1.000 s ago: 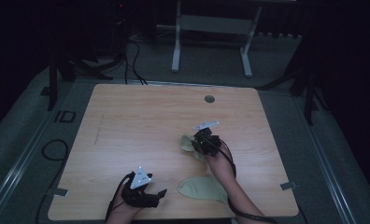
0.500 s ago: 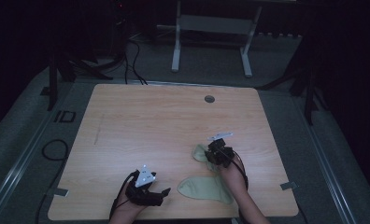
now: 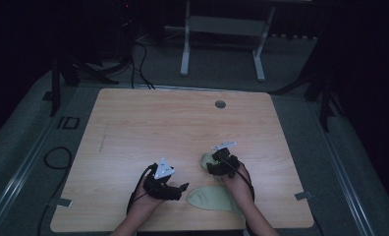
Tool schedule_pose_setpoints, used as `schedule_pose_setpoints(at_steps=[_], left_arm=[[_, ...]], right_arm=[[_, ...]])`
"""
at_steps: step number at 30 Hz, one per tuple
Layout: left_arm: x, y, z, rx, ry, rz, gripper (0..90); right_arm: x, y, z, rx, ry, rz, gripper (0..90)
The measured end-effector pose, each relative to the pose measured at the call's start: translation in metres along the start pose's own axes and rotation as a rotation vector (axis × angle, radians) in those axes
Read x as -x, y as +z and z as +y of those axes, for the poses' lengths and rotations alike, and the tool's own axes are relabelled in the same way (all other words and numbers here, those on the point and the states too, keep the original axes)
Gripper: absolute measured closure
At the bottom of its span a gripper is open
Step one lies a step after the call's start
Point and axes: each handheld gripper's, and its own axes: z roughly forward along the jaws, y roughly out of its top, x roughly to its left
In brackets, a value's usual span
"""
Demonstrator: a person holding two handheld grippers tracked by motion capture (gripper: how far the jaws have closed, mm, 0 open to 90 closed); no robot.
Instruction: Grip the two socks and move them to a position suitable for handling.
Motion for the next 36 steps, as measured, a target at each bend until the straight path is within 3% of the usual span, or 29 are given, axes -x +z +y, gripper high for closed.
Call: schedule_pose_setpoints(at_steps=[3,5,10,12,13,15,19,22,25,27,32,36], left_arm=[[-0.001,0.008,0.014,0.005,0.043,0.003,21.7],[-0.001,0.015,0.024,0.004,0.067,0.006,26.3],[0.004,0.032,0.048,0.037,0.133,-0.026,52.8],[0.005,0.042,0.055,0.038,0.128,-0.052,60.9],[0.005,0.047,0.058,0.032,0.121,-0.07,63.5],[0.006,0.059,0.062,-0.001,0.137,-0.059,72.3],[0.007,0.081,0.061,-0.084,0.173,-0.035,80.1],[0.005,0.091,0.055,-0.119,0.182,-0.018,83.1],[0.001,0.098,0.051,-0.146,0.183,0.006,85.3],[-0.001,0.099,0.048,-0.144,0.18,0.008,86.6],[-0.002,0.098,0.049,-0.151,0.199,0.014,86.7],[-0.001,0.098,0.049,-0.151,0.226,0.021,86.7]], right_arm=[[0.002,-0.015,-0.001,0.04,0.01,0.027,44.5],[0.0,-0.026,-0.005,0.053,-0.007,0.034,45.9],[-0.006,-0.037,-0.019,0.059,-0.055,0.067,51.8],[-0.01,-0.034,-0.025,0.042,-0.086,0.056,52.6],[-0.012,-0.032,-0.027,0.031,-0.092,0.062,52.8],[-0.014,-0.025,-0.03,0.012,-0.102,0.057,53.7],[-0.014,-0.02,-0.032,0.001,-0.105,0.036,58.5],[-0.012,-0.019,-0.033,-0.003,-0.095,0.037,65.4],[-0.011,-0.019,-0.033,0.002,-0.092,0.031,77.8],[-0.009,-0.02,-0.032,0.001,-0.087,0.038,82.4],[0.0,-0.034,-0.028,0.032,-0.066,0.053,84.2],[0.015,-0.051,-0.024,0.076,-0.031,0.05,84.2]])
